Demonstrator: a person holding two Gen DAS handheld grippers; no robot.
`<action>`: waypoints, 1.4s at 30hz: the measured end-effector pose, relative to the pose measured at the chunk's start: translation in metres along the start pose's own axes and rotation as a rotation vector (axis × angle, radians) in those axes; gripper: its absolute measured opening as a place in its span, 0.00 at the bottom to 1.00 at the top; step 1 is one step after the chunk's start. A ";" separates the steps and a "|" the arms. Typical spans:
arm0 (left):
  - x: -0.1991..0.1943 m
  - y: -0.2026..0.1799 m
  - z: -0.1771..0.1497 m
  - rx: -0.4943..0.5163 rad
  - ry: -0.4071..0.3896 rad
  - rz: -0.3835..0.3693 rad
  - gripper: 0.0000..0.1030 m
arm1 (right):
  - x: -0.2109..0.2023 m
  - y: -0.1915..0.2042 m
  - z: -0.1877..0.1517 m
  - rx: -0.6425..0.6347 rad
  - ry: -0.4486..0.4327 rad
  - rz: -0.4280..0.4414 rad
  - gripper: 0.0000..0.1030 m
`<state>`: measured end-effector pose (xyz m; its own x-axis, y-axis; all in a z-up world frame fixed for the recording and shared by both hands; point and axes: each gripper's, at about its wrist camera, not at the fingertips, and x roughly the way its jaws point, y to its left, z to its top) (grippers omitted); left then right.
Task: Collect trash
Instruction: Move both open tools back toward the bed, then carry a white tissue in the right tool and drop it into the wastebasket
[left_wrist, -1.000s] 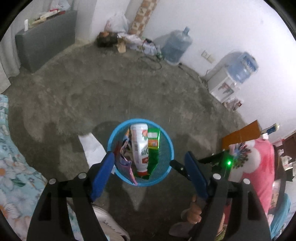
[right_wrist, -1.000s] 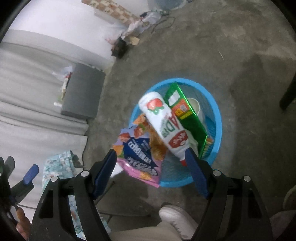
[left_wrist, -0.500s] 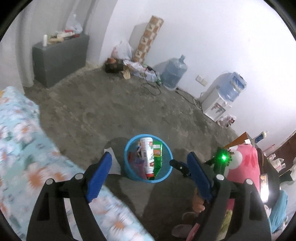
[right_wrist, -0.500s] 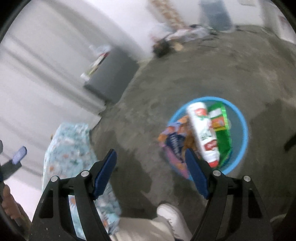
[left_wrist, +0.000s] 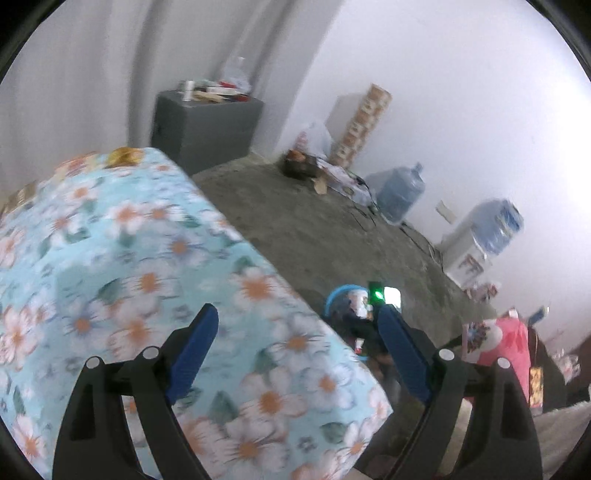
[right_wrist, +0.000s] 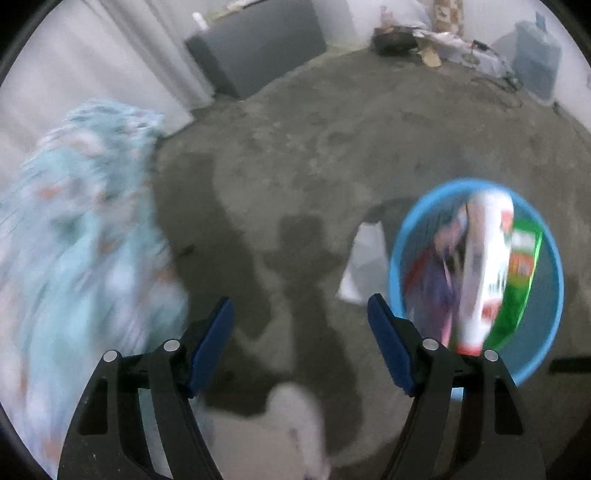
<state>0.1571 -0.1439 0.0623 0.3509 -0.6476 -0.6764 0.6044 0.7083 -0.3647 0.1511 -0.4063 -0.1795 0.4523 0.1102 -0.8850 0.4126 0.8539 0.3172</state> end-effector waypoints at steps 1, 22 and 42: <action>-0.006 0.009 0.000 -0.017 -0.011 0.004 0.84 | 0.018 0.006 0.017 -0.012 0.013 -0.029 0.69; 0.012 0.094 0.012 -0.126 0.037 0.123 0.86 | 0.334 -0.061 0.068 0.155 0.425 -0.482 0.81; 0.006 0.099 0.003 -0.145 0.038 0.092 0.86 | 0.315 -0.109 0.011 0.428 0.419 -0.304 0.02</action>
<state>0.2212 -0.0791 0.0241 0.3711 -0.5687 -0.7341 0.4604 0.7992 -0.3863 0.2577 -0.4701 -0.4893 -0.0431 0.1579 -0.9865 0.7892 0.6109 0.0633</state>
